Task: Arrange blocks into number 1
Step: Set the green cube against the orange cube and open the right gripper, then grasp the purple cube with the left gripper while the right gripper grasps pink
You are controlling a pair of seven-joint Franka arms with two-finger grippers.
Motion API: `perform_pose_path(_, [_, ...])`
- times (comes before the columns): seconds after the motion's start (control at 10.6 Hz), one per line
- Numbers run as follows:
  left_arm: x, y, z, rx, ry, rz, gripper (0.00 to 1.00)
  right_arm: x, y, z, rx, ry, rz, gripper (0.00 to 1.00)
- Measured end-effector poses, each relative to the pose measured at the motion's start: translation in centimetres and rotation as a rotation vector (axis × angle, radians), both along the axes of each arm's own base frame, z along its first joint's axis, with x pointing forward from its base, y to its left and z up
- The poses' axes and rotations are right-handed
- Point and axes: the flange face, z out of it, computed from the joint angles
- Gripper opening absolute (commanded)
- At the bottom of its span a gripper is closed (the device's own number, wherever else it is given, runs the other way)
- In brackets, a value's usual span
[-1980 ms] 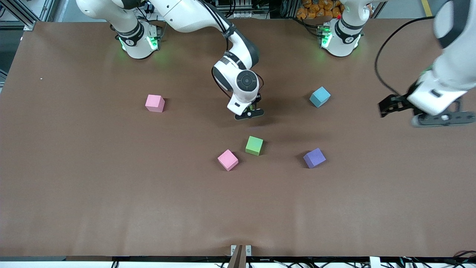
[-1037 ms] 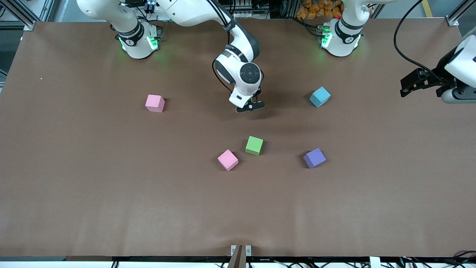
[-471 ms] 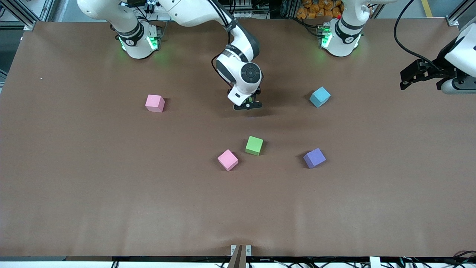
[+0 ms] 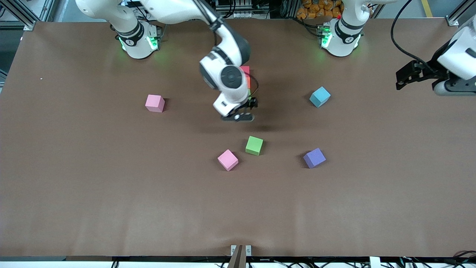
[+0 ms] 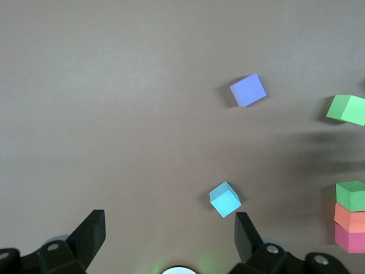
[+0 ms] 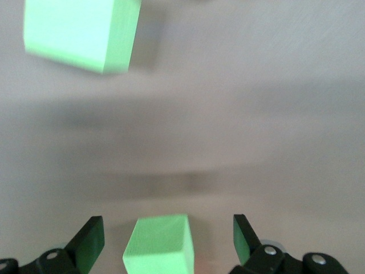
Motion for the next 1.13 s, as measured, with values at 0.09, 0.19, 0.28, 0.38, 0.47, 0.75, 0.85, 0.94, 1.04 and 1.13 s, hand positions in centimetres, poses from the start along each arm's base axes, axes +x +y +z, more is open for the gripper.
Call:
perform_pose_path(0.09, [0.4, -0.5, -1.0, 0.001, 0.015, -0.008, 1.0, 3.0, -3.1, 0.9, 0.011, -0.006, -0.022, 1.0])
perform_pose_path(0.19, [1.0, -1.5, -2.2, 0.001, 0.025, -0.025, 1.0, 5.7, -6.5, 1.1, 0.015, -0.01, -0.039, 1.0])
perform_pose_path(0.28, [1.7, -3.1, -3.5, 0.0, 0.032, -0.052, 1.0, 7.9, -9.4, 0.9, 0.014, -0.017, -0.045, 1.0])
perform_pose_path(0.38, [2.6, -4.7, -5.2, -0.002, 0.033, -0.079, 1.0, 9.7, -12.3, 0.8, 0.016, -0.023, -0.043, 1.0])
perform_pose_path(0.47, [3.7, -6.1, -7.3, -0.01, 0.031, -0.133, 1.0, 11.2, -14.9, 0.7, 0.01, -0.017, -0.036, 1.0])
perform_pose_path(0.75, [5.5, -12.1, -14.8, -0.05, 0.021, -0.282, 1.0, 12.6, -18.5, 0.4, -0.032, -0.005, -0.035, 1.0])
perform_pose_path(0.85, [6.2, -12.0, -17.4, -0.054, 0.042, -0.278, 1.0, 12.7, -18.4, 0.6, -0.032, -0.009, -0.038, 1.0])
perform_pose_path(0.94, [7.0, -11.1, -20.1, -0.057, 0.059, -0.242, 1.0, 12.9, -18.4, 0.9, -0.03, -0.015, -0.054, 1.0])
perform_pose_path(1.04, [7.6, -10.2, -22.9, -0.06, 0.057, -0.16, 1.0, 13.3, -18.7, 1.2, -0.032, -0.02, -0.087, 1.0])
perform_pose_path(1.13, [7.8, -9.8, -25.9, -0.066, 0.043, -0.044, 1.0, 13.6, -18.8, 1.4, -0.037, -0.02, -0.141, 1.0])
